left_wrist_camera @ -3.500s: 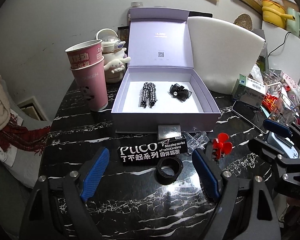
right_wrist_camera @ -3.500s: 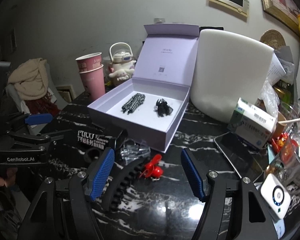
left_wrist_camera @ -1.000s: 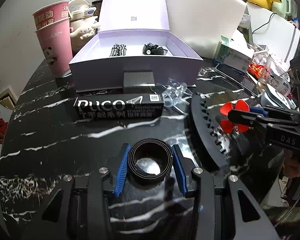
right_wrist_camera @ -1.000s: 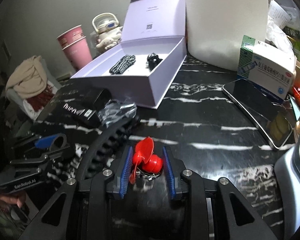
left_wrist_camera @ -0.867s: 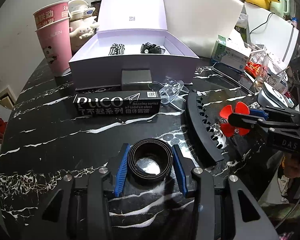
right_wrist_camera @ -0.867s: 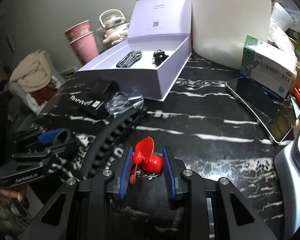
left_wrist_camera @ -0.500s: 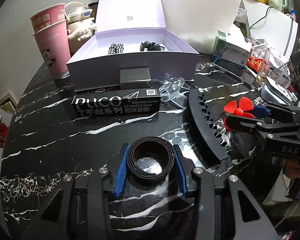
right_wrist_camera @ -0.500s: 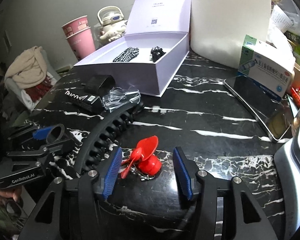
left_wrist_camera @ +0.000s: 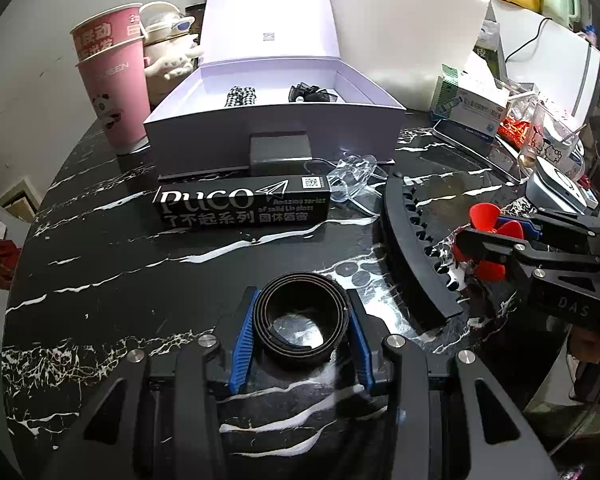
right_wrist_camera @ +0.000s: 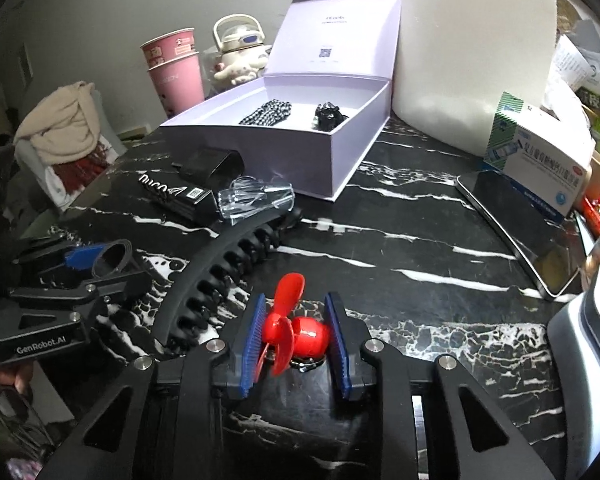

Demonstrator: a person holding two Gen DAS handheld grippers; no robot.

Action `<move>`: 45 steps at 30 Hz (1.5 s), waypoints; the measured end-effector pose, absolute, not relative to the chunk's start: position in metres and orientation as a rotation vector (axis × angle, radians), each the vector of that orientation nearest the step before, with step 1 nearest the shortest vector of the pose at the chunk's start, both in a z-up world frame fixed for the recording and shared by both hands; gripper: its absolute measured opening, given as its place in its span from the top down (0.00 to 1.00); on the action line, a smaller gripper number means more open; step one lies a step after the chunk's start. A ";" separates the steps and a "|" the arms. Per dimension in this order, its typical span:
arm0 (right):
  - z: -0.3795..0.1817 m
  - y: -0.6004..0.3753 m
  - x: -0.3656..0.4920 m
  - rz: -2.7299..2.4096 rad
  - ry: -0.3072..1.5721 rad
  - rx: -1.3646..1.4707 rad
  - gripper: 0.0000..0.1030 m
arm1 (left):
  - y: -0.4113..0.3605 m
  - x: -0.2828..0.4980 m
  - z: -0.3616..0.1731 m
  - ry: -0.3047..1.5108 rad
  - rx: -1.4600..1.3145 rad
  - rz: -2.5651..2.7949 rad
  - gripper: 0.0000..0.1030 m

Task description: Organize rigid objects

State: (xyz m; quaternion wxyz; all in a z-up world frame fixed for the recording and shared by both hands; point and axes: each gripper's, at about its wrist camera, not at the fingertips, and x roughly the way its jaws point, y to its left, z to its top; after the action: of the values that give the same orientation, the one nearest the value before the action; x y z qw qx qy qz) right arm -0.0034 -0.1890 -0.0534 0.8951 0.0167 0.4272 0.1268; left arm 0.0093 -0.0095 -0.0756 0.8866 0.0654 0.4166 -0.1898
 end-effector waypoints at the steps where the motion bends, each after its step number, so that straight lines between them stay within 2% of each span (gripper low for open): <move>1: -0.053 -0.190 -0.004 0.262 0.885 0.040 0.71 | -0.008 0.010 -0.075 0.870 0.128 -0.396 0.60; 24: -0.041 -0.190 -0.001 0.291 0.872 0.052 0.71 | -0.002 0.015 -0.051 0.850 0.092 -0.400 0.60; 45: -0.007 -0.195 0.020 0.312 0.845 0.083 0.71 | -0.008 0.043 -0.013 0.839 0.094 -0.411 0.60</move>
State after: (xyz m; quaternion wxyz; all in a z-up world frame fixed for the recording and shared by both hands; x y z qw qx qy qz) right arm 0.0197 -0.1947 -0.0072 0.8994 0.0401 0.4084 0.1506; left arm 0.0426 -0.0081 -0.0131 0.8918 0.0454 0.4044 -0.1979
